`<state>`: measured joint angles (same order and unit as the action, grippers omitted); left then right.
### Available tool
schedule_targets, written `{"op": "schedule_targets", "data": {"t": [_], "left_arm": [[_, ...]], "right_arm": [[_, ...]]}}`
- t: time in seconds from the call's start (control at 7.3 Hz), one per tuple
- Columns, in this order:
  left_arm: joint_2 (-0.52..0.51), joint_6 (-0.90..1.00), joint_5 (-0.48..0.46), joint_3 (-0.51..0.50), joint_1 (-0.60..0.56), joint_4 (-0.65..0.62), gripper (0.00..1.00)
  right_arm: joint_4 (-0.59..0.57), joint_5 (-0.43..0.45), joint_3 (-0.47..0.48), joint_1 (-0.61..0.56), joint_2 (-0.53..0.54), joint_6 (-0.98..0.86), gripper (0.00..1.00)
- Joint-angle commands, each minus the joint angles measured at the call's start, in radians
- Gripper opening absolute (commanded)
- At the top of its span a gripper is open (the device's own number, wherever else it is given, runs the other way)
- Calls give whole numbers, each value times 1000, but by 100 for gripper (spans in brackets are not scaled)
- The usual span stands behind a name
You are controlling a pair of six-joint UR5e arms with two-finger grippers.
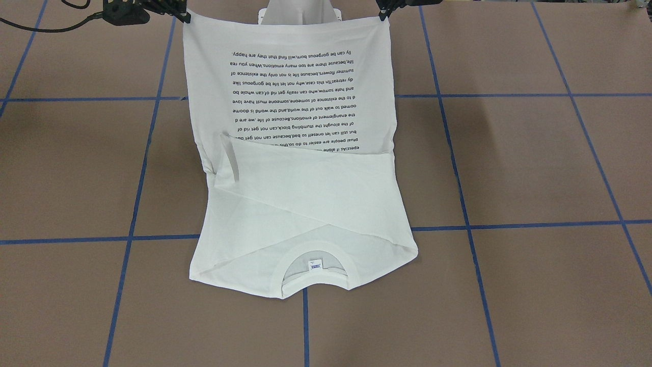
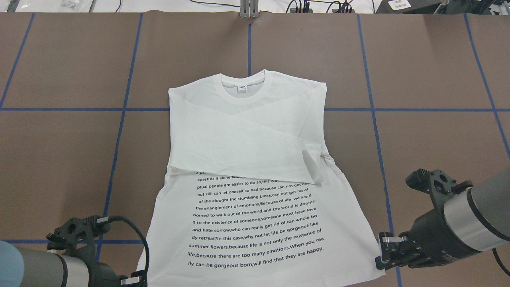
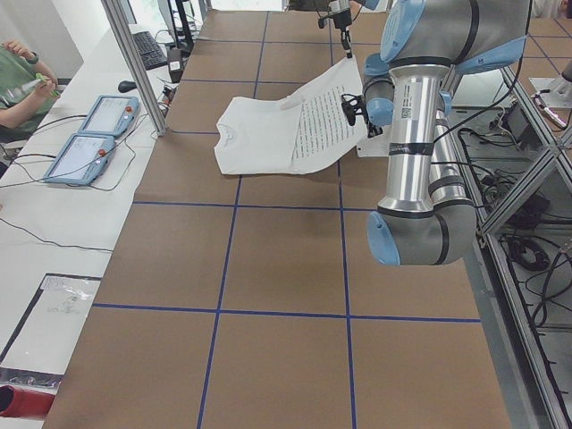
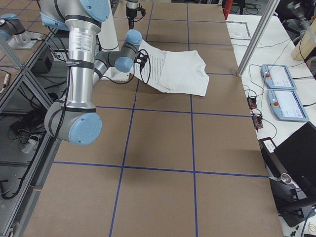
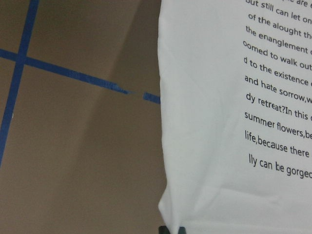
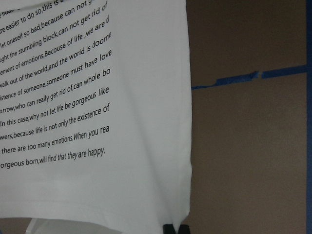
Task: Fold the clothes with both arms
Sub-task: 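Lift the hem with both grippers and fold it toward the collar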
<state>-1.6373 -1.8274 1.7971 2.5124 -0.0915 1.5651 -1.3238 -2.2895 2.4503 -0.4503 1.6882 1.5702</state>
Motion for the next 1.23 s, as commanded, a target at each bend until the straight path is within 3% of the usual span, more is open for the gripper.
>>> {"op": "schedule_targets", "data": {"t": [0.0, 0.27, 0.55, 0.68, 1.1], "left_arm": [[-4, -12, 10, 35, 9, -26, 0], [-13, 5, 30, 32, -66, -27, 0], [-48, 128, 95, 7, -272, -31, 0], [-90, 192, 207, -56, -419, -30, 0], [-298, 226, 234, -352, -586, -25, 0]], "right_arm": [[0, -41, 19, -45, 2, 1, 0], [-2, -39, -26, -141, -53, -10, 0], [-3, -41, -150, -250, -207, -50, 0], [-5, -42, -243, -311, -311, -52, 0], [-11, -31, -507, -496, -516, -210, 0]]}}
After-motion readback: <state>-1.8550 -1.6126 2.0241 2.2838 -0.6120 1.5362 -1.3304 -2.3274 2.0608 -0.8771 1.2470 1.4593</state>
